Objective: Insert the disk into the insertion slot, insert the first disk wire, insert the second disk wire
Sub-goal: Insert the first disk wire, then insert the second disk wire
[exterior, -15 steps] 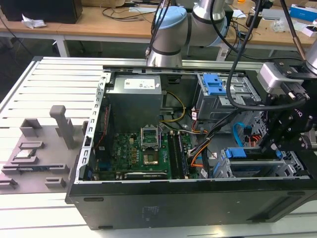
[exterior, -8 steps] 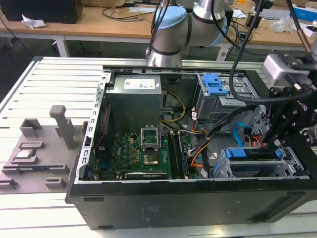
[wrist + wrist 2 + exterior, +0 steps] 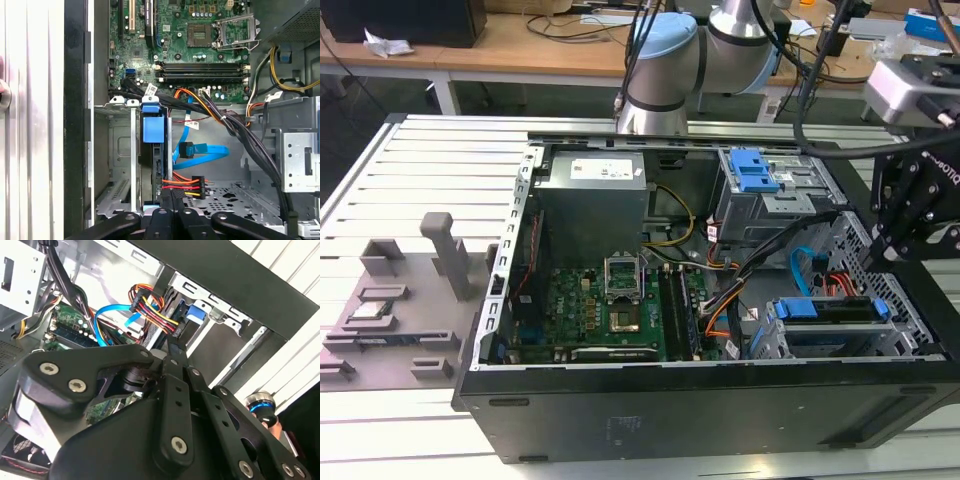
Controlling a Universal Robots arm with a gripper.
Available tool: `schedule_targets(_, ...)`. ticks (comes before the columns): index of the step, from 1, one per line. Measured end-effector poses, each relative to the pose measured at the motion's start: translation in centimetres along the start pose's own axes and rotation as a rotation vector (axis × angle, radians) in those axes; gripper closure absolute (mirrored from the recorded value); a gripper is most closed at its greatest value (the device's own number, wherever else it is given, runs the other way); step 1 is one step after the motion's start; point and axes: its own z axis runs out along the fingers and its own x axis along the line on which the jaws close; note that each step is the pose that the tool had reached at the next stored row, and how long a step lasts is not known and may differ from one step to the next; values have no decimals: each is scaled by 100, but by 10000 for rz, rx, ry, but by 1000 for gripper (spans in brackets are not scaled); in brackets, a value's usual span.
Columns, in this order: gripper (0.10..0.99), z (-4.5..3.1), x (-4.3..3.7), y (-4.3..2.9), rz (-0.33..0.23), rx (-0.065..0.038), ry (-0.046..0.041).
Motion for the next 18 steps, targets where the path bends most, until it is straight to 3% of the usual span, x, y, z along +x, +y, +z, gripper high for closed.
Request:
schedule_targets(3, 980, -36, 1, 2, 0, 0, -1)
schedule_targets(14, 973, -42, 1, 2, 0, 0, 1)
schedule_targets(15, 851, -42, 0, 2, 0, 0, 0)
schedule_targets(17, 851, -42, 1, 2, 0, 0, 1)
schedule_targets(18, 784, -43, 0, 2, 0, 0, 1)
